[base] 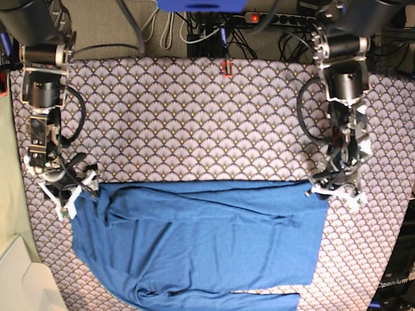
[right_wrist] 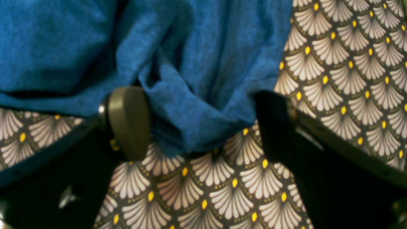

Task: Fold the T-shirt properly

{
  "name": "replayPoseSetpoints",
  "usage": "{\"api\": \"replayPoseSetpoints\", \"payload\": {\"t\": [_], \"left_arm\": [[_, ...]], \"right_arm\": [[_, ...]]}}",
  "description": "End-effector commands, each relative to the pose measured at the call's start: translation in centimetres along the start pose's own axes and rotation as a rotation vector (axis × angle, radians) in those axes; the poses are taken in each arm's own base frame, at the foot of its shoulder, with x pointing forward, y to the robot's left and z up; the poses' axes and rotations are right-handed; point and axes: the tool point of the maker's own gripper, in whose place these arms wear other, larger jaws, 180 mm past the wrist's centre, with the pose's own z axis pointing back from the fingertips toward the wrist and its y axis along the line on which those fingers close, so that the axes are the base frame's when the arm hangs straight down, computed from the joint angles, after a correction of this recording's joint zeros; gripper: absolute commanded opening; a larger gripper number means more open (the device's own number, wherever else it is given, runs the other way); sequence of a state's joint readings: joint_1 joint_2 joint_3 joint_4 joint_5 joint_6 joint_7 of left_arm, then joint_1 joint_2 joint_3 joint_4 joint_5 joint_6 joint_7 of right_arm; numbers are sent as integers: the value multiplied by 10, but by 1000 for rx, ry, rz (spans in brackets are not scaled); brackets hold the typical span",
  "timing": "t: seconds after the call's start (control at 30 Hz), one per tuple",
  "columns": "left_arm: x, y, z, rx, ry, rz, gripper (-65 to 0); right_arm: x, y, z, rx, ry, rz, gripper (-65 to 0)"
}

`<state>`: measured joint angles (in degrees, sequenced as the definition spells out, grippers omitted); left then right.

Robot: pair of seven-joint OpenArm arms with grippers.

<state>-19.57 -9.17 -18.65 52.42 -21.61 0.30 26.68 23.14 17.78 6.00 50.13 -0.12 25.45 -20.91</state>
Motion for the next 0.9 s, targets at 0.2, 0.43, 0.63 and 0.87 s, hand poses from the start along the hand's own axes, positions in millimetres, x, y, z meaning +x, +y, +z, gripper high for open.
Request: {"api": "replayPoseSetpoints", "payload": {"t": [0.2,0.43,0.63,0.87], "left_arm": [[18,-13,-2,-26,-31,9,-356],[9,-10,-7,-15,1,18,-389],[8,-9,-7,-13,3,18,-648],[10,-7,-7,-8,0,9,-648]], "right_arm": [[25,-14,5,-27,-63,4,-132],[25,-15,5,-28,-64,2,-134],[25,-14,5,-27,-66,1,-135],[25,-14,4,-27,-65,0,-137]]}}
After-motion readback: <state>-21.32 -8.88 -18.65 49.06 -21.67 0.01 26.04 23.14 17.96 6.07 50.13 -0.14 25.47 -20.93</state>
